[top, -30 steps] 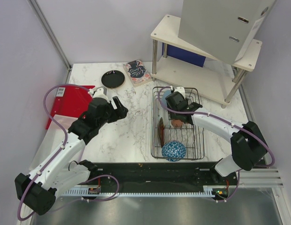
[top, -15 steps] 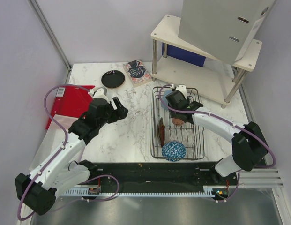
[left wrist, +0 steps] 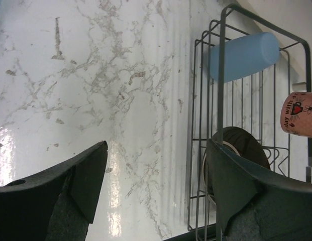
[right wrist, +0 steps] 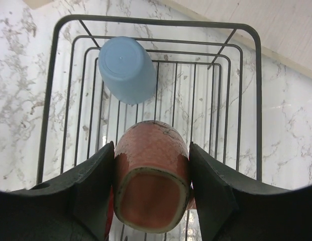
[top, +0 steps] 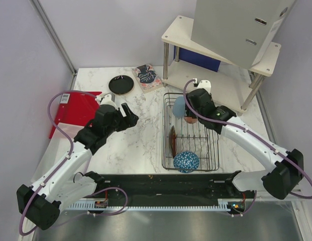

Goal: Unload the mixed dishes from the dish rack
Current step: Pick up the cup from the dish rack.

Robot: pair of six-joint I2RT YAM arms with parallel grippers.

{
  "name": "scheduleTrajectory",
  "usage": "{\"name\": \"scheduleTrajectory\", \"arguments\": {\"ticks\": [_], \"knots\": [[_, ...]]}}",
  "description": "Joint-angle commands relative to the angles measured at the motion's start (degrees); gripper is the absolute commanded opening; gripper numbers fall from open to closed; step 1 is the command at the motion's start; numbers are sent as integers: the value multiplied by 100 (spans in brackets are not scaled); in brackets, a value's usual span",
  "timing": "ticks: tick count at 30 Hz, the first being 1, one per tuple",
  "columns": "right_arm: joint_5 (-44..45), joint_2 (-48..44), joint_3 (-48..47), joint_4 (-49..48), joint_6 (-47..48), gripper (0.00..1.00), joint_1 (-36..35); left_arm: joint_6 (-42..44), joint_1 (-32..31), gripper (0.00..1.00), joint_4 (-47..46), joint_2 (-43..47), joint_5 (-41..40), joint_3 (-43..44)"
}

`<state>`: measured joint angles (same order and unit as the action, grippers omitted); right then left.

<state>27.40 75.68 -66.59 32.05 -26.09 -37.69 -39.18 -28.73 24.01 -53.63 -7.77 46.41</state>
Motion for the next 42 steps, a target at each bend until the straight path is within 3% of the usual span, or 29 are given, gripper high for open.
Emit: {"name": "scheduleTrajectory", "arguments": {"ticks": [1, 6, 8, 15, 18, 20, 22, 25, 35, 42], "knots": [[-365, -676, 118, -390, -326, 0, 130, -292, -19, 85, -747, 141, 407, -264], [-1830, -1432, 1068, -1332, -713, 0, 692, -600, -10, 86, -1845, 545, 1249, -808], [-2525, -1749, 1427, -1876, -959, 0, 1095, -626, -1, 86, -2757, 677, 1706, -993], [-4943, -2294, 2246, -3590, -1951, 0, 2098, -1082, -1, 88, -4500, 433, 3376, -1275], [-5919, -2338, 2851, -5020, -2987, 0, 2468, -1390, 17, 88, -5133, 187, 3755, -1345], [-6419, -2251, 3403, -6592, -3715, 0, 2600, -1626, 25, 89, -5449, 37, 3940, -1398], [-6624, -2006, 3678, -8048, -4700, 0, 2661, -1786, 25, 90, -5942, -138, 4108, -1486], [-6695, -1741, 4013, -9003, -5301, 0, 2671, -1997, 25, 92, -6294, -332, 4213, -1495], [-6695, -1512, 4031, -9410, -5460, 0, 2653, -2006, -378, 90, -6760, -1044, 4302, -1039], [-6633, -1442, 3978, -9218, -5284, 0, 2557, -1751, -836, 89, -6734, -1335, 3889, -643]]}}
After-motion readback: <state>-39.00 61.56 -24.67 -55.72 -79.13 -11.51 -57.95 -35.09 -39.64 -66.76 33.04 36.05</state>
